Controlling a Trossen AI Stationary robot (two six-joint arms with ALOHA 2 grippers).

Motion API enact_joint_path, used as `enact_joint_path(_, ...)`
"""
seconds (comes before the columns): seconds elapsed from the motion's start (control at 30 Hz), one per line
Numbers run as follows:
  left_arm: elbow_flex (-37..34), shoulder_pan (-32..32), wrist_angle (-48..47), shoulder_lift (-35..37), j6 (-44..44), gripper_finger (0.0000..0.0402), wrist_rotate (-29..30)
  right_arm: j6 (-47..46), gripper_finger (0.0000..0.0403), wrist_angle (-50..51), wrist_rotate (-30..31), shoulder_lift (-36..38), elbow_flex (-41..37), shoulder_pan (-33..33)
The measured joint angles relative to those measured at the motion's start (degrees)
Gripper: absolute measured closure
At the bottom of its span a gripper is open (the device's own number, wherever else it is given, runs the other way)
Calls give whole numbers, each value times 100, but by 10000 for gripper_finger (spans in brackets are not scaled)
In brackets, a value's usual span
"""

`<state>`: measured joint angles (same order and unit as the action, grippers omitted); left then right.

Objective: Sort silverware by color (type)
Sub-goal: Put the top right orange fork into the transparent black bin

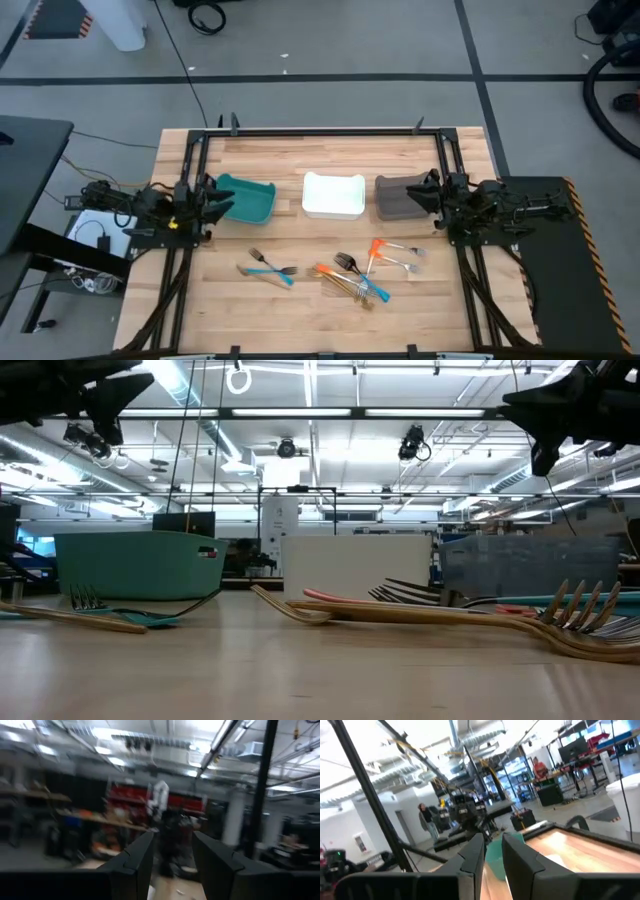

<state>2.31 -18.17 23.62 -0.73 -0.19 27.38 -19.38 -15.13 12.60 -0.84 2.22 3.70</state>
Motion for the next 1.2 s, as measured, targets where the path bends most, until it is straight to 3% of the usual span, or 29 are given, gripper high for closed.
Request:
enact_joint_path(0.3, 0, 0, 354, 0, 1682, 259, 198, 2, 325, -636, 891, 2, 0, 0)
enact_joint_path(0.47, 0, 0, 201, -1, 1595, 259, 240, 25, 325, -619, 1589, -36, 0, -6)
enact_joint_path(0.7, 384, 0, -634, 0, 1348, 259, 769, 136, 325, -936, 1543, -514, 17, -17)
enact_joint_path(0.9, 577, 0, -1068, -14, 901, 259, 797, -79, 325, -923, 1525, -1391, 250, -17)
enact_joint_path(1.2, 1024, 0, -1953, -643, 493, 259, 802, -297, 325, -912, 1475, -3251, 1049, 70)
